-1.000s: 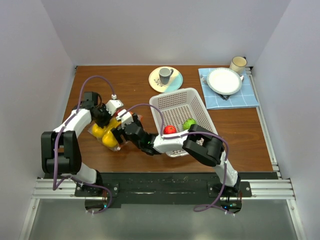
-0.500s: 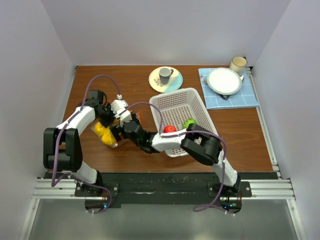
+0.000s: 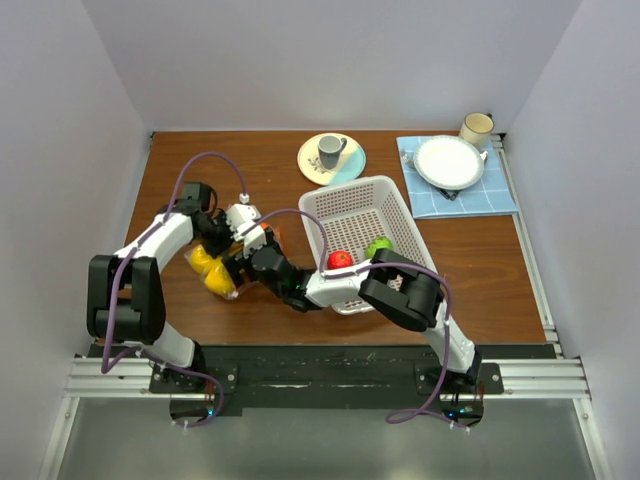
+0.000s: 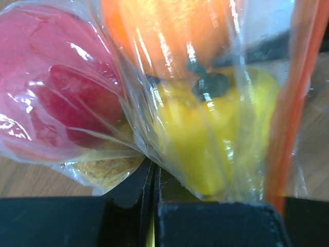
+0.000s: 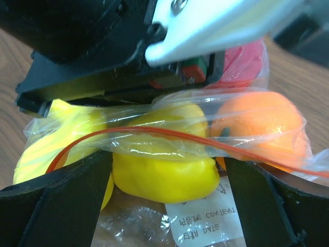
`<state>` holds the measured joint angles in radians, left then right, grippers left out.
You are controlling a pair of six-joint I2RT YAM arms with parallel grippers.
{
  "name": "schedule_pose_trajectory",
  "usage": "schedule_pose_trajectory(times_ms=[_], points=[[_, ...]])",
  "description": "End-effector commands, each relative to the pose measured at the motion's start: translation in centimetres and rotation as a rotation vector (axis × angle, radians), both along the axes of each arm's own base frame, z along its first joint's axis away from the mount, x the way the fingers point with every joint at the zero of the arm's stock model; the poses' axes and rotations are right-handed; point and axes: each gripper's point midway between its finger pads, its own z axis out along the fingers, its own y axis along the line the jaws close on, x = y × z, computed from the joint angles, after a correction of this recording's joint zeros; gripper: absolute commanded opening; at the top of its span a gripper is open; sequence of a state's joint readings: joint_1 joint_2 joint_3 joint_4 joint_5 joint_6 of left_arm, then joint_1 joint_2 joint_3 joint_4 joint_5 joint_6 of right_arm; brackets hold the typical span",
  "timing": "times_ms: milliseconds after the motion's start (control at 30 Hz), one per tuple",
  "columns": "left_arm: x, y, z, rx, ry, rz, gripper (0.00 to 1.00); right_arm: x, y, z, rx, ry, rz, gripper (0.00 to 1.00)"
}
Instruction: Open the zip-top bag and remove the fake food
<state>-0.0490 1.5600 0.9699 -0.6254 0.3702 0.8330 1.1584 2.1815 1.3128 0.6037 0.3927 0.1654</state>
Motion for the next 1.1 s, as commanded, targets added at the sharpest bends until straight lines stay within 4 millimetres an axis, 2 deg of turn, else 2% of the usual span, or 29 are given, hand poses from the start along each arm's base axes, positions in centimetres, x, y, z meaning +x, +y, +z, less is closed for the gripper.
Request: schedule_pose_trajectory(times_ms=[0, 33, 100, 233, 267, 300, 367, 400, 467, 500, 533, 667, 700, 800, 833, 1033, 1067], points=[[-5.4, -3.8, -1.2, -0.139, 0.221, -0.068, 0.03, -3.4, -1.3, -7.1, -0.112, 0.159, 0.093, 0.85], [-5.4, -3.8, -1.0, -0.141, 0.222, -0.067, 0.03, -3.6, -1.4, -7.5, -0.118, 0.169, 0.091, 0.74], [-5.0, -3.9, -0.4, -0.146, 0.206, -0.065, 0.03, -3.6, -1.7, -8.1, -0.138, 0.184, 0.088, 0.63], [-4.7, -3.4, -0.2, -0.127, 0.184, -0.056, 0.02, -3.7, -2.6, -7.6, -0.145, 0.179, 0.071, 0.49], [-4.6, -3.2, -0.2, -0.122, 0.18, -0.053, 0.02, -3.7, -2.6, -6.3, -0.126, 0.165, 0.071, 0.44], [-4.3, -2.9, -0.2, -0.112, 0.175, -0.047, 0.02, -3.5, -2.8, -5.6, -0.112, 0.151, 0.061, 0.35], [-3.8, -2.2, -0.2, -0.103, 0.16, -0.029, 0.01, -3.8, -4.1, -5.2, -0.112, 0.144, 0.049, 0.27], [-3.5, -1.8, -0.4, -0.097, 0.16, -0.022, 0.01, -3.8, -4.1, -3.2, -0.076, 0.122, 0.049, 0.23], [-2.8, -1.0, -0.2, -0.098, 0.15, 0.003, 0.01, -4.1, -5.4, -2.8, -0.08, 0.114, 0.041, 0.22], [-2.7, -0.7, -0.4, -0.098, 0.153, 0.012, 0.01, -4.1, -5.5, -0.9, -0.046, 0.097, 0.043, 0.21], [-2.2, -0.3, -0.3, -0.098, 0.145, 0.025, 0.0, -4.4, -6.3, -0.9, -0.055, 0.094, 0.042, 0.21], [-1.5, 1.2, -0.8, -0.085, 0.144, 0.075, 0.0, -4.9, -8.1, 2.1, -0.017, 0.061, 0.038, 0.2], [-1.4, 1.4, -0.8, -0.08, 0.143, 0.084, 0.0, -5.2, -8.8, 3.5, 0.007, 0.05, 0.039, 0.2], [-1.0, 2.0, -1.2, -0.059, 0.138, 0.104, 0.0, -5.8, -10.0, 4.5, 0.015, 0.05, 0.046, 0.21], [-0.8, 2.1, -1.1, -0.055, 0.128, 0.106, 0.0, -5.9, -10.3, 5.9, 0.036, 0.038, 0.046, 0.21], [-0.3, 2.5, -1.1, -0.045, 0.119, 0.127, 0.0, -6.5, -11.8, 7.8, 0.049, 0.03, 0.044, 0.22], [-0.3, 2.6, -1.1, -0.037, 0.115, 0.128, 0.0, -6.6, -12.2, 9.1, 0.065, 0.011, 0.039, 0.22]])
